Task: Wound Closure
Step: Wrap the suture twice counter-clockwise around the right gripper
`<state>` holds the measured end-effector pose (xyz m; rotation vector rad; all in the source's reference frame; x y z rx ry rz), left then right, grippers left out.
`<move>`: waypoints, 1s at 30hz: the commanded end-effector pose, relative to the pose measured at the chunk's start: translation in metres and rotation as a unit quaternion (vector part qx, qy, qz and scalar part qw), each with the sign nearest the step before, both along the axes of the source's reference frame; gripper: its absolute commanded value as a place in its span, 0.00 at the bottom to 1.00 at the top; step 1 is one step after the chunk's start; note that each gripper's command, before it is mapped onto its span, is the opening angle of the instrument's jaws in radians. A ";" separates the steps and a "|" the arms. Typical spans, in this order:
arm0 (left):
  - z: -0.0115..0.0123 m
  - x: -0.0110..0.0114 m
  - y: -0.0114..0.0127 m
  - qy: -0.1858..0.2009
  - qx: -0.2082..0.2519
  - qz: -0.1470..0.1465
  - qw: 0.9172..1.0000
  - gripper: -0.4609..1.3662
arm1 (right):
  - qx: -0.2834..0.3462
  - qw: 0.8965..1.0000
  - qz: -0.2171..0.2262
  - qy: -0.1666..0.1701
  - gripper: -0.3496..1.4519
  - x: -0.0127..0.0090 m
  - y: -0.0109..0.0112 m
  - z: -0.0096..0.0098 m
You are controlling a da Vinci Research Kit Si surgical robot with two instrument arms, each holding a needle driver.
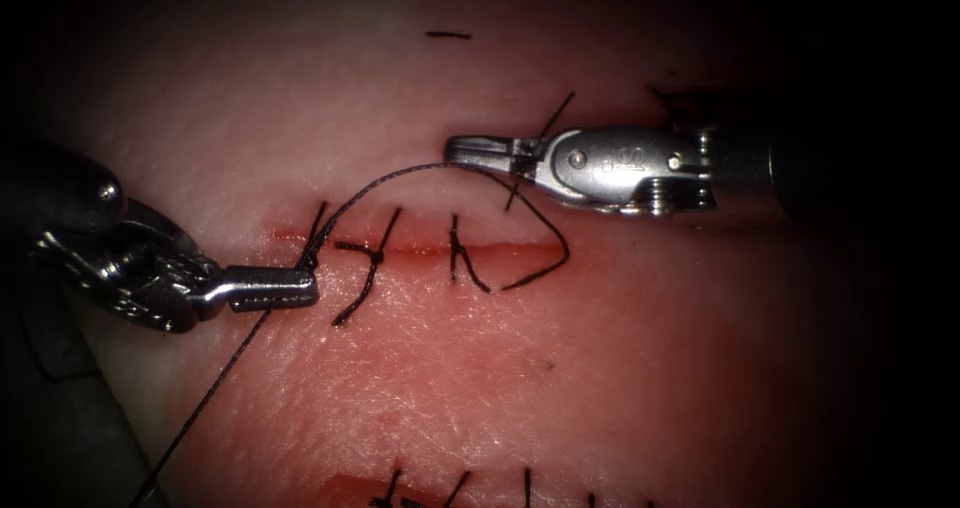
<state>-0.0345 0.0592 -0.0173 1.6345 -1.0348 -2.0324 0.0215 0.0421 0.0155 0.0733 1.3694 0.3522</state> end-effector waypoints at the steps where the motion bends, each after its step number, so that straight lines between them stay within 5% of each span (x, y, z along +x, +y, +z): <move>1: 0.0000 -0.0001 0.0002 0.000 0.002 0.003 1.000 0.06 | -0.002 1.000 -0.002 0.002 0.00 0.0003 -0.0002 0.0002; 30: 0.0047 -0.0003 0.0052 -0.003 0.023 0.023 0.999 0.06 | -0.009 0.999 -0.035 0.034 0.00 0.0015 -0.0045 -0.0011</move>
